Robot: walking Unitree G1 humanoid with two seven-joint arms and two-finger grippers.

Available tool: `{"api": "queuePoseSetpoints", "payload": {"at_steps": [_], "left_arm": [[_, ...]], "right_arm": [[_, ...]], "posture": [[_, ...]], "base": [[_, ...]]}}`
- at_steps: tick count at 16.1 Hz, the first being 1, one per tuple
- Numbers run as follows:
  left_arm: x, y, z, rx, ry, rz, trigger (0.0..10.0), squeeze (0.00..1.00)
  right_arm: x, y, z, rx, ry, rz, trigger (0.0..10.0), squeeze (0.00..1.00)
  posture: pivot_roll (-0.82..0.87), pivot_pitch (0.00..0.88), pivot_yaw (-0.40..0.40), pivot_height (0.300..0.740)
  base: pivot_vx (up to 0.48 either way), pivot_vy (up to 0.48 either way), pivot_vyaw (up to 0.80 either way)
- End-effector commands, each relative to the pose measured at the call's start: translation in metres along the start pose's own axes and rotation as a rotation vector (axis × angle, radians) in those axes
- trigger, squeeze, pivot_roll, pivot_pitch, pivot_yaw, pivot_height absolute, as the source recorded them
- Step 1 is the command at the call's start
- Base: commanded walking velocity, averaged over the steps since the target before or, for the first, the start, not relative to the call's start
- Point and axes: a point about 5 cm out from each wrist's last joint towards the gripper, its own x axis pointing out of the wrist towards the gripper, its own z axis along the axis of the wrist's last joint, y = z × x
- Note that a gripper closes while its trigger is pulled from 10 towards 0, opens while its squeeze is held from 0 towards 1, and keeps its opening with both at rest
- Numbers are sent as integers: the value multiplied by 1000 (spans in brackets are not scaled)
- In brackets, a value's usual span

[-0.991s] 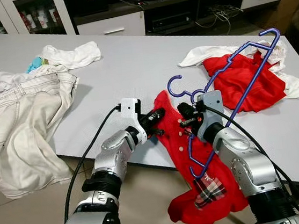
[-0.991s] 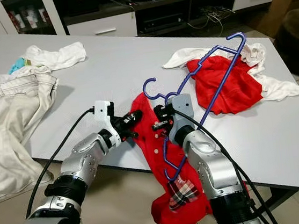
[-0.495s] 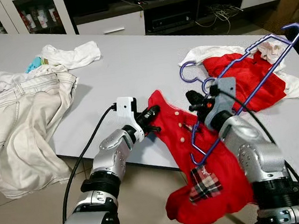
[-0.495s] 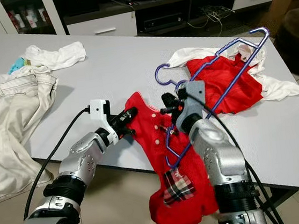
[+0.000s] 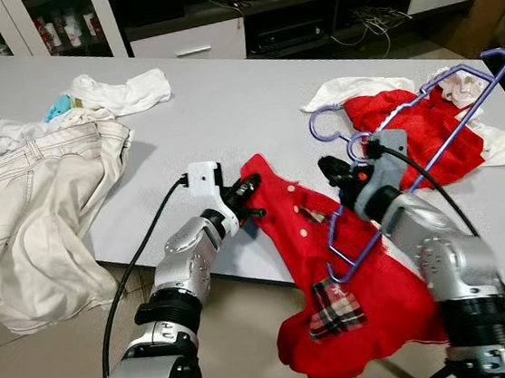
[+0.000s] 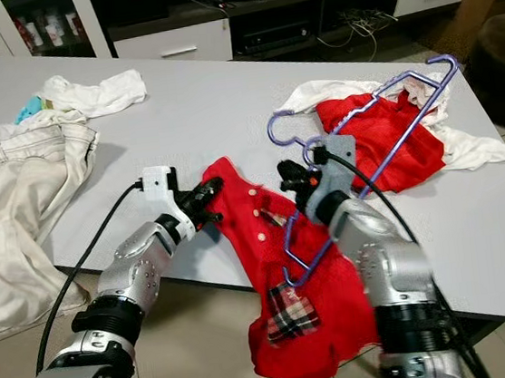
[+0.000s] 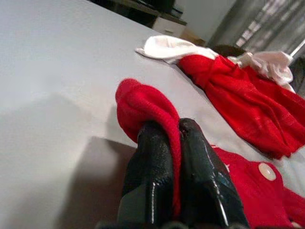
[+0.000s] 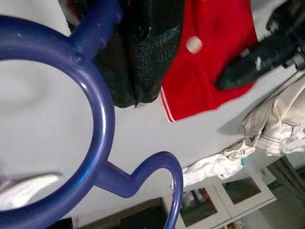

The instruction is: Hang hanger

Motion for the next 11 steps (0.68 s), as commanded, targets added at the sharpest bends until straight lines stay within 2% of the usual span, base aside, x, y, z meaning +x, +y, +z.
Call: {"api": "queuePoseSetpoints", "payload": {"at_steps": [1, 3, 5, 6, 8, 11], "left_arm": [[2, 3, 12, 6, -40, 20, 0, 0], [3, 6, 19, 8, -67, 45, 0, 0], [3, 9, 28, 20, -97, 62, 0, 0], [3, 11, 30, 24, -103, 66, 0, 0], [-3, 31, 54, 76, -137, 114, 0, 0], [-3, 34, 66, 102, -154, 119, 0, 0]], "right_arm": [[-4, -1, 5, -7, -9, 6, 10000, 0], [-12, -19, 2, -41, 34, -29, 10000, 0], [-14, -27, 4, -63, 48, -70, 10000, 0], [-15, -28, 4, -67, 51, -76, 10000, 0], [-14, -24, -1, -116, 77, -60, 10000, 0], [-13, -17, -9, -152, 129, -10, 10000, 0]], "posture": [[-77, 0, 2, 740], [-79, 0, 5, 740], [-80, 0, 9, 740], [-80, 0, 9, 740], [-77, 0, 9, 740], [-76, 0, 13, 740]], "base": [[0, 0, 0], [0, 0, 0], [0, 0, 0], [0, 0, 0], [0, 0, 0], [0, 0, 0]]}}
